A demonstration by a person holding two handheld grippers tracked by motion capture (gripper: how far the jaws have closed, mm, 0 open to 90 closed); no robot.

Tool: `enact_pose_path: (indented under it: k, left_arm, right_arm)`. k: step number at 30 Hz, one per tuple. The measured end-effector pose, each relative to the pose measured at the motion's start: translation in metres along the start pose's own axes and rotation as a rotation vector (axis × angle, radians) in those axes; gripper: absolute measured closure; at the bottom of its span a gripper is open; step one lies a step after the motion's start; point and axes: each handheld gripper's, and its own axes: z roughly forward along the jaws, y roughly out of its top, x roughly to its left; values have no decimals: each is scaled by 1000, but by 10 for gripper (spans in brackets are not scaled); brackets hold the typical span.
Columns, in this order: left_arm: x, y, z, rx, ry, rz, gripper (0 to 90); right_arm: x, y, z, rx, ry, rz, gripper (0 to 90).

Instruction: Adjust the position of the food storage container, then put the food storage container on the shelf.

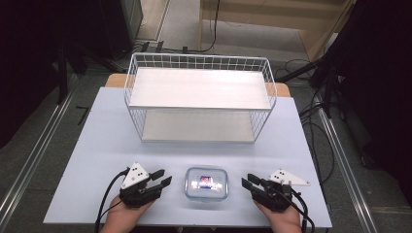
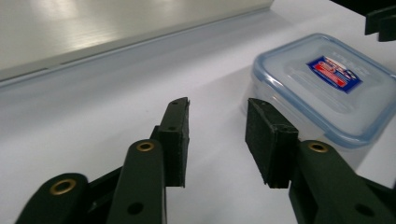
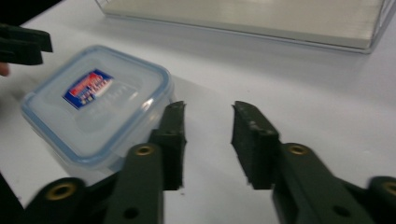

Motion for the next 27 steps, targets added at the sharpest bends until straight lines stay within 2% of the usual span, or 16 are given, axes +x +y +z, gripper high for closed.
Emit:
enact_pose_path:
  k: [1, 3, 4, 6, 7, 8, 11, 16, 17, 18, 19, 21, 22, 24, 25, 27]
  left_arm:
    - [0, 0, 0, 0, 0, 0, 583]
    - [4, 0, -2, -6, -6, -25, 565]
    - [6, 0, -3, -4, -2, -30, 527]
    - [8, 2, -2, -5, -5, -53, 486]
    - [8, 2, -2, -5, -5, -53, 462]
    - [7, 2, -1, -7, -12, -67, 456]
    - [5, 3, 3, -6, -22, -80, 443]
    - [-4, 7, 12, 6, -81, -105, 371]
    - [-4, 7, 12, 6, -81, -105, 362]
    - [-6, 9, 15, -4, -134, -125, 357]
    - [-6, 9, 15, -4, -134, -125, 350]
    - [-9, 9, 18, -13, -178, -158, 349]
    - [-10, 9, 20, -6, -190, -162, 348]
    - [-14, 8, 26, 22, -202, -153, 348]
    - [-21, 6, 32, 57, -203, -128, 348]
    - [-23, 5, 35, 67, -212, -117, 343]
  right_arm:
    - [0, 0, 0, 0, 0, 0, 601]
    - [0, 3, 1, -8, 21, 31, 516]
    - [2, 5, 3, -13, 46, 62, 441]
    - [4, 7, 6, -19, 79, 95, 373]
    - [4, 7, 6, -19, 79, 95, 373]
    - [6, 8, 10, -18, 104, 124, 320]
    - [10, 9, 15, -10, 122, 135, 295]
    - [18, 10, 25, 22, 132, 125, 275]
    - [18, 10, 26, 27, 132, 117, 271]
    - [19, 9, 27, 29, 136, 120, 270]
    - [19, 9, 27, 29, 136, 120, 270]
    - [22, 8, 29, 40, 145, 118, 269]
    - [24, 7, 31, 50, 152, 118, 264]
    - [25, 6, 32, 53, 155, 120, 262]
    - [26, 5, 35, 64, 165, 123, 259]
    - [27, 5, 36, 72, 166, 123, 258]
